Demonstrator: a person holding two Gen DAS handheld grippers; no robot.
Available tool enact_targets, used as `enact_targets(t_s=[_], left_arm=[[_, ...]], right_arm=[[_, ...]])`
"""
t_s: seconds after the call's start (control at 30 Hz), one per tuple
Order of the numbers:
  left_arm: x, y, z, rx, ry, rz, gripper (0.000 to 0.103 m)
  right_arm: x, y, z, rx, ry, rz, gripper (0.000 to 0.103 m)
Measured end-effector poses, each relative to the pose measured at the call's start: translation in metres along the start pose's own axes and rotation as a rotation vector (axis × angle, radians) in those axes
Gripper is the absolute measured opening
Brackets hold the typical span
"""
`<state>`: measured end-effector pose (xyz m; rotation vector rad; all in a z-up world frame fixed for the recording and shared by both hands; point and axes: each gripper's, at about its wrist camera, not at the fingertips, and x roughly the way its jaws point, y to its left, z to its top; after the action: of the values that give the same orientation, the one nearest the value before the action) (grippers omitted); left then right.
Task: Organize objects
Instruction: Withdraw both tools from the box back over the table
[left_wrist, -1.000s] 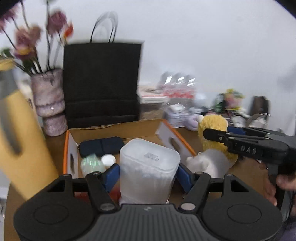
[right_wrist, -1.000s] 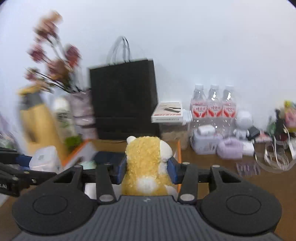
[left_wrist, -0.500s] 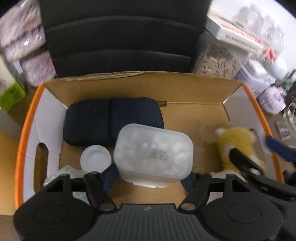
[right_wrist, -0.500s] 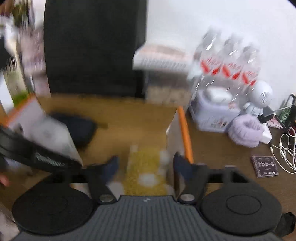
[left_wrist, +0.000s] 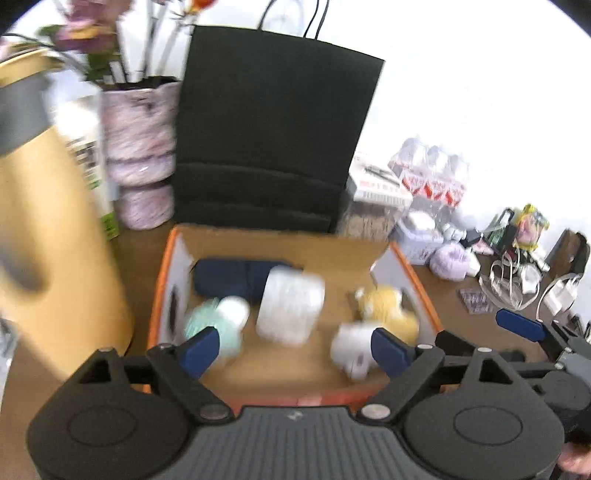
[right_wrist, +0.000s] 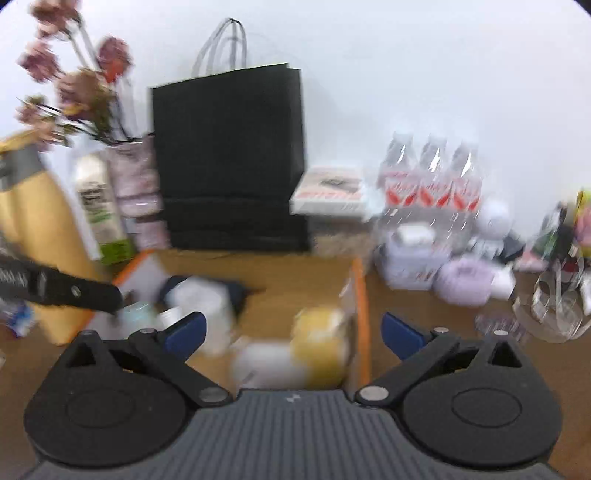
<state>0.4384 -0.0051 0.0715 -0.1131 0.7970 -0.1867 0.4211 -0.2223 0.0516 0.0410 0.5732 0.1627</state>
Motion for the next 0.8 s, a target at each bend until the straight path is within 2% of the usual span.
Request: enact_targets(t_s=[0.1, 0.17, 0.23, 0.3, 0.4, 0.47, 0.53, 0.67, 0.8], left_arm=[[-0.043, -0.005, -0.071, 0.046, -0.040, 0.029, 0.088], [-0.084, -0.005, -0.133, 0.059, -0.122, -0.015, 0.090], [-0.119, -0.004, -0.193, 0.075, -0.179, -0.057, 0.097], [-0.139, -0.002, -0.235, 0.067, -0.189, -0.036, 0.099], [-0.155, -0.003, -0.289, 0.109, -0.137, 0.038, 0.099], [-0.158, 0.002, -0.309, 0.141, -0.077, 0.072, 0.097], [-0.164, 0.010, -0.318, 0.115, -0.054, 0.098, 0.094], [-0.175, 0.012, -0.309, 0.086, -0.141, 0.110, 0.094], [-0.157, -0.010, -0.293, 0.162, -0.194, 0.072, 0.096]], right_arm=[[-0.047, 0.009, -0.050, 0.032, -0.014, 0.025, 0.103], [-0.090, 0.015, -0.089, 0.040, -0.040, 0.062, 0.103], [-0.129, 0.013, -0.131, 0.056, -0.061, 0.116, 0.103], [-0.160, 0.011, -0.167, 0.082, -0.055, 0.128, 0.103], [-0.199, 0.011, -0.210, 0.103, -0.028, 0.115, 0.103], [-0.218, 0.014, -0.229, 0.067, 0.027, 0.109, 0.103], [-0.235, 0.020, -0.239, -0.003, 0.067, 0.103, 0.103], [-0.247, 0.025, -0.233, -0.050, 0.022, 0.084, 0.103], [-0.228, 0.028, -0.222, -0.016, -0.003, 0.020, 0.103]])
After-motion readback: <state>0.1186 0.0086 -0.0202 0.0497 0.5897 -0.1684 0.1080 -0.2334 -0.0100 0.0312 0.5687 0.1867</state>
